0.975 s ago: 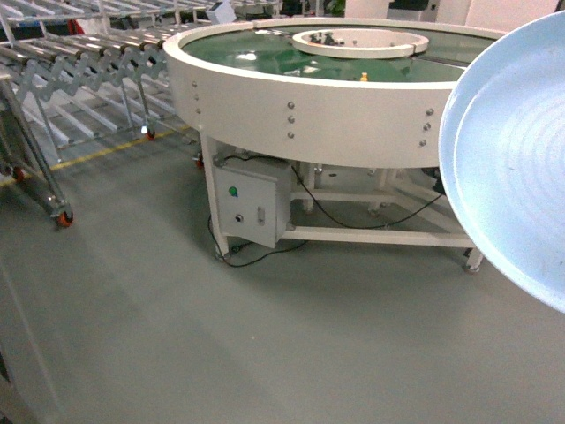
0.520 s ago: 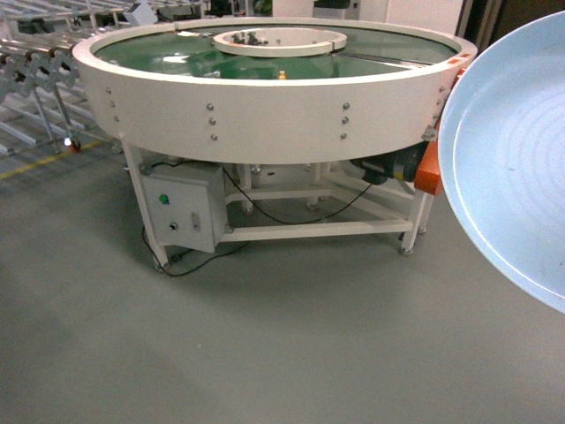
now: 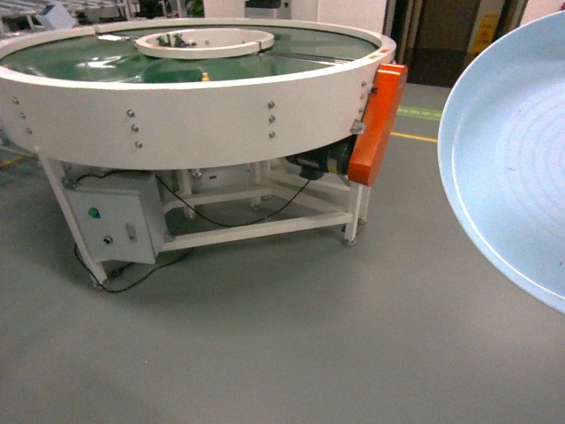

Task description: Place blue tray on left shelf second layer neatly

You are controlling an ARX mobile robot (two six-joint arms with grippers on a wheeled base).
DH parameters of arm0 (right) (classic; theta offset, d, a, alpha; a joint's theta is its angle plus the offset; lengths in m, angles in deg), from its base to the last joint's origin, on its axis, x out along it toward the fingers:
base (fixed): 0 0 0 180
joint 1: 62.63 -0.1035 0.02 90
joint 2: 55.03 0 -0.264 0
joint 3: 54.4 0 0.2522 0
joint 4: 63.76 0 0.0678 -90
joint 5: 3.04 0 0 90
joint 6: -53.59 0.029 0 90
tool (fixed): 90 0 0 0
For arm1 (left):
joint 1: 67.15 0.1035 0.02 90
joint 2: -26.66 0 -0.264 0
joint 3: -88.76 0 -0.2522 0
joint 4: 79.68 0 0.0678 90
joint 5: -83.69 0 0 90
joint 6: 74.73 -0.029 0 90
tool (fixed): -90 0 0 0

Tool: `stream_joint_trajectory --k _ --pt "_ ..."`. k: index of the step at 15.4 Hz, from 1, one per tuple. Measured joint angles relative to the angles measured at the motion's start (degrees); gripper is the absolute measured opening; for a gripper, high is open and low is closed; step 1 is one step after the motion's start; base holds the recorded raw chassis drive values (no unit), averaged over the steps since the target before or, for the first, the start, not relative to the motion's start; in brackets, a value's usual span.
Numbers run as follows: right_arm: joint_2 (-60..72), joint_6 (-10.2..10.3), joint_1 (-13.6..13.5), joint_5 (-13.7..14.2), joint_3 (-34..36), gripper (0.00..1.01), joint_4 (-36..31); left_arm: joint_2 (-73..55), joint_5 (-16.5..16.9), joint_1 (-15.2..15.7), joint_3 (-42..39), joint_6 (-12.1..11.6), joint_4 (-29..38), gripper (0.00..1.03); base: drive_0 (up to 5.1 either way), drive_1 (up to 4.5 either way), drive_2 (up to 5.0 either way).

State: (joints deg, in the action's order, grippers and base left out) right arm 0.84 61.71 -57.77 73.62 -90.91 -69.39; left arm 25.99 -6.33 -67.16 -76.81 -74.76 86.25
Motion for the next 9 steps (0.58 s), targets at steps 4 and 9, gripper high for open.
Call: stream_joint_trajectory --k 4,9 --pt "0.0 0.0 0.0 0.0 0.0 0.02 0.0 0.0 0.0 0.0 0.0 0.0 0.02 0.98 -1.5 -1.54 -1.5" --pt "0.0 0.0 0.0 0.0 0.0 0.02 0.0 0.0 0.0 0.0 0.0 0.0 0.02 0.98 -1.5 -1.54 -1.5"
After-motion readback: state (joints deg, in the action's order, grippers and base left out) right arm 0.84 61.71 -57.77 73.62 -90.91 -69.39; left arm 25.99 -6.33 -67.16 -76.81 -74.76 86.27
